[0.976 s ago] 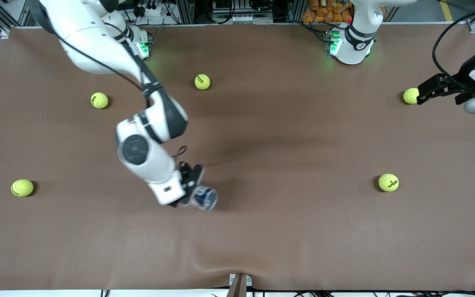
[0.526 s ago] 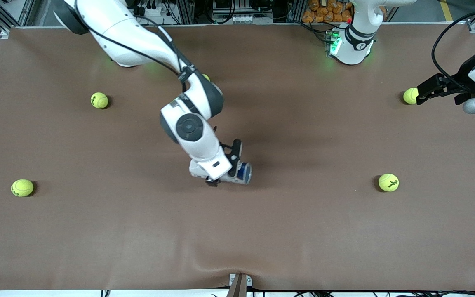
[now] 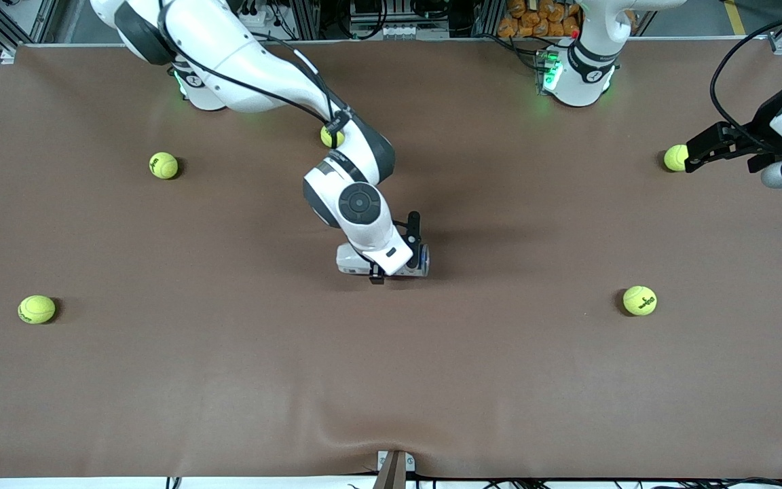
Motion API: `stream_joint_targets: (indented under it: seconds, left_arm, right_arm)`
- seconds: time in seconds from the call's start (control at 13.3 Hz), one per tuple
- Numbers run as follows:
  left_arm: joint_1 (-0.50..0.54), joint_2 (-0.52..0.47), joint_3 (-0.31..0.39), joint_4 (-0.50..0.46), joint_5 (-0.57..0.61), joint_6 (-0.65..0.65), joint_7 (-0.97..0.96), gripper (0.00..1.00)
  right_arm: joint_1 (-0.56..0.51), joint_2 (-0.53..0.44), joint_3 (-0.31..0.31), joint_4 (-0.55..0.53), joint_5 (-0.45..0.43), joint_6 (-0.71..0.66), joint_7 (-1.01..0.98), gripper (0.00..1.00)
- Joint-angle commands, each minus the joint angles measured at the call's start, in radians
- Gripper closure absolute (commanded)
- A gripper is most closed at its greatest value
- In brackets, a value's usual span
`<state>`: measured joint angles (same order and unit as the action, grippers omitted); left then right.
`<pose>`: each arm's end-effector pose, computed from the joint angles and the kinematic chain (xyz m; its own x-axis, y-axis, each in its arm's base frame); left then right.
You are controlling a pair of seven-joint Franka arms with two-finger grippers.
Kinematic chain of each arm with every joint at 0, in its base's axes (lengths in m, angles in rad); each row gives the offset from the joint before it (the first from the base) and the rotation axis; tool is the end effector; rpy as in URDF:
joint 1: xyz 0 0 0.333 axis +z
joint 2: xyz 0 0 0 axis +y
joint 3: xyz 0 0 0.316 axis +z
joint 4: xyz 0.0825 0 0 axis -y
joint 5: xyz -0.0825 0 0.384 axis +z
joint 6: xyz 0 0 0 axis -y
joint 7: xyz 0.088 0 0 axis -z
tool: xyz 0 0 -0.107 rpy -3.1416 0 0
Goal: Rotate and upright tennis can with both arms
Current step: 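Carry the can to the table center and set it down lying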
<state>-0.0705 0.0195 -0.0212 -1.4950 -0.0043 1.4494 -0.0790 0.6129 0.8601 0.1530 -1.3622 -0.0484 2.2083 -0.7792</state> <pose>0.5459 -0.0506 0.6388 0.9978 -0.0130 -0.0652 -0.0131 -0.9999 -0.0004 0.5480 0.4914 0.2061 0.0504 0.9975 0.0503 0.9972 -0.0474 -0.0585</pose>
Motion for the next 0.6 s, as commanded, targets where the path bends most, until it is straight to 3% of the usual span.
stream_joint_targets:
  seconds: [0.0,0.53]
  left_arm:
    - [-0.002,0.005,0.003,0.012,-0.017,-0.015,0.011,0.0]
    - [0.0,0.01,0.003,0.012,-0.028,-0.015,0.011,0.0]
  right_arm:
    - [0.01,0.013,-0.006,0.011,-0.01,0.036,-0.014,0.0]
    - [0.001,-0.124,0.035,0.014,0.005,-0.146,-0.002,0.0]
